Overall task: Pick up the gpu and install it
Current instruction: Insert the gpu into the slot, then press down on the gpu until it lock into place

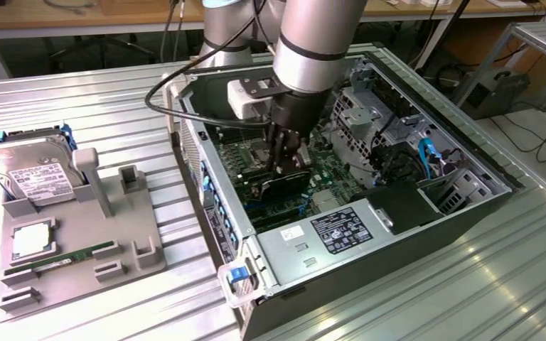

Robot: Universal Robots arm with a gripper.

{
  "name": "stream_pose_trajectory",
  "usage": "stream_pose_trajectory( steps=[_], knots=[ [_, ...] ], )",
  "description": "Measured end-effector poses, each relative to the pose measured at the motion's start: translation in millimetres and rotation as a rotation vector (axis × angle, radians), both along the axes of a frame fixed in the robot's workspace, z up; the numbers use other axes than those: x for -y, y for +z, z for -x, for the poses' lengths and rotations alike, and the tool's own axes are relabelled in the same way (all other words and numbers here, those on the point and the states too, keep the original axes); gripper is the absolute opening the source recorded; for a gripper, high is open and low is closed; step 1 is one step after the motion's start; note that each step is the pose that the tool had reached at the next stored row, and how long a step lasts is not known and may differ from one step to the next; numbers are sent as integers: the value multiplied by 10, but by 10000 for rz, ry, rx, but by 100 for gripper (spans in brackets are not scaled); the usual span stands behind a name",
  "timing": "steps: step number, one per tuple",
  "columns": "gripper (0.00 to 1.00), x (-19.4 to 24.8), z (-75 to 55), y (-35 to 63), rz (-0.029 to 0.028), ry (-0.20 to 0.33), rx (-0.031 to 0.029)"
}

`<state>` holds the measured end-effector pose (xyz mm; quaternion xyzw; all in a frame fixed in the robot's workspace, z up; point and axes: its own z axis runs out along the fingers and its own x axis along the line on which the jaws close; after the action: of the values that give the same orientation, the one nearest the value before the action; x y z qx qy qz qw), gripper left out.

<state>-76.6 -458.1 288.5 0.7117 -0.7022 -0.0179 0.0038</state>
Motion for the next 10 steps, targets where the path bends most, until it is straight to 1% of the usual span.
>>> stream_pose_trajectory(
  steps=[1, 2, 3, 4, 7, 8, 10],
  knots=[
    [11, -73, 51, -29, 80, 16, 56],
    [11, -76, 67, -99, 100, 46, 54],
    [11, -75, 72, -187, 152, 79, 49],
    [11, -76, 72, -196, 158, 85, 50],
    [11, -77, 71, -191, 151, 95, 56],
    [11, -78, 70, -165, 134, 95, 66],
    [11, -76, 61, -50, 153, 95, 54]
  ],
)
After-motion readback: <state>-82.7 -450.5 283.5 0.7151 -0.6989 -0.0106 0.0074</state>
